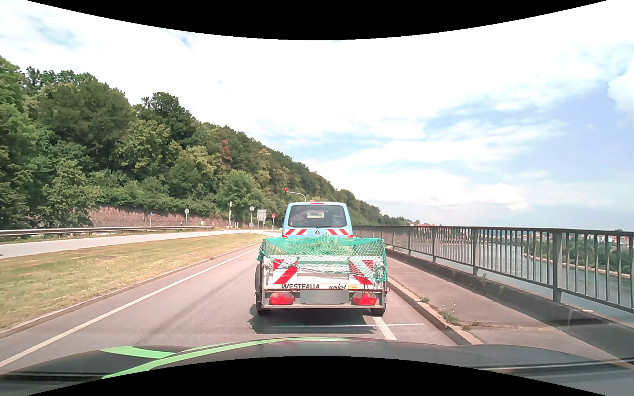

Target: Follow the waypoints while adhering to traffic rules and regulations

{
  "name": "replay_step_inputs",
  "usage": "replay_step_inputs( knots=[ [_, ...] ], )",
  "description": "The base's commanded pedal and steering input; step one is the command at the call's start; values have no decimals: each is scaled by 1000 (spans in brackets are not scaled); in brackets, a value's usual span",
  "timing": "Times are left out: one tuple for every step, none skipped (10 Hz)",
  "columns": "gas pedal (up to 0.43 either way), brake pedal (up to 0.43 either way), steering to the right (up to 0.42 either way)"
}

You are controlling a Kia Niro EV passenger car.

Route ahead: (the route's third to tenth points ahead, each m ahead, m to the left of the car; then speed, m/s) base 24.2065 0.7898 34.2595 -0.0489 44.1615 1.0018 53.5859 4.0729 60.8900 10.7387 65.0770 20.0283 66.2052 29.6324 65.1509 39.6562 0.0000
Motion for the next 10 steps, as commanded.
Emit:
replay_step_inputs(
  knots=[
    [0, 323, -3],
    [0, 317, -3],
    [0, 317, -3],
    [0, 317, -3],
    [0, 317, -3],
    [0, 317, -3],
    [0, 317, -3],
    [0, 317, -3],
    [0, 317, -3],
    [0, 323, -3]
  ],
)
